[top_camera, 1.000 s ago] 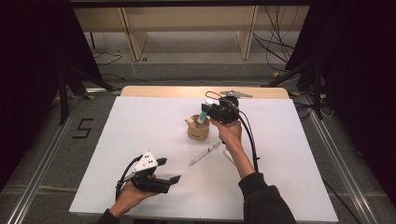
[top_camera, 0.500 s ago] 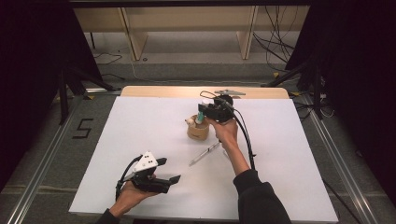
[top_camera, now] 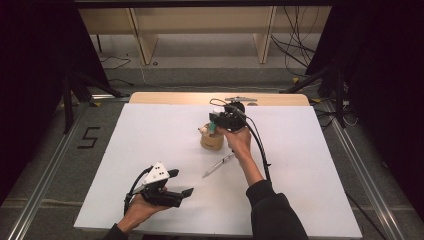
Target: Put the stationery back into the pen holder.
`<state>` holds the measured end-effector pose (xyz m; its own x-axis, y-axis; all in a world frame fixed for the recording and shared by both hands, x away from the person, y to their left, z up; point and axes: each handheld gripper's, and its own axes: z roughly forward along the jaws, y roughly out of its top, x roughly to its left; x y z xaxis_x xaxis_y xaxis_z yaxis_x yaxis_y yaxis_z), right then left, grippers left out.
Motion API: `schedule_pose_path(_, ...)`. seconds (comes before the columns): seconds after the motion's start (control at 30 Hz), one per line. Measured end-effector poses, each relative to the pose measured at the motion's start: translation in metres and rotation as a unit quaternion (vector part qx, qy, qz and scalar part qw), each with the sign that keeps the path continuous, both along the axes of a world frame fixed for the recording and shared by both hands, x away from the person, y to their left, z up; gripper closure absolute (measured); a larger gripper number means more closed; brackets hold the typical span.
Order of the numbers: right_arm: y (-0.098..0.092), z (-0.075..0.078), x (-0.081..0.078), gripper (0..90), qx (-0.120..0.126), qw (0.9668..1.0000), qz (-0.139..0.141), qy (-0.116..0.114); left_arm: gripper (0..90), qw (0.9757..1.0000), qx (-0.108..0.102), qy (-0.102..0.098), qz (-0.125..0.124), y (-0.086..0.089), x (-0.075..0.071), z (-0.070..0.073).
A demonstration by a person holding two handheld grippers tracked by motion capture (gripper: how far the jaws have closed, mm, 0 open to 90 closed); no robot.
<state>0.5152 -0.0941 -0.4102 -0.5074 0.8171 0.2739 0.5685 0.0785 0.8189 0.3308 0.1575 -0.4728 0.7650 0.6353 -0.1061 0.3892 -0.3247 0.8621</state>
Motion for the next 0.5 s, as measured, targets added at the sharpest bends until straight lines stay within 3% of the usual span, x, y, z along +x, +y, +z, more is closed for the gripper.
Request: schedule_pose_path(0.5, 0.0098, -0.0055, 0.0029, 65.5, -0.027, 0.9996, 0.006, 0.003, 15.6, 1.0, 0.001, 0.0, -0.001, -0.0005, -0.0002, -0.0001)
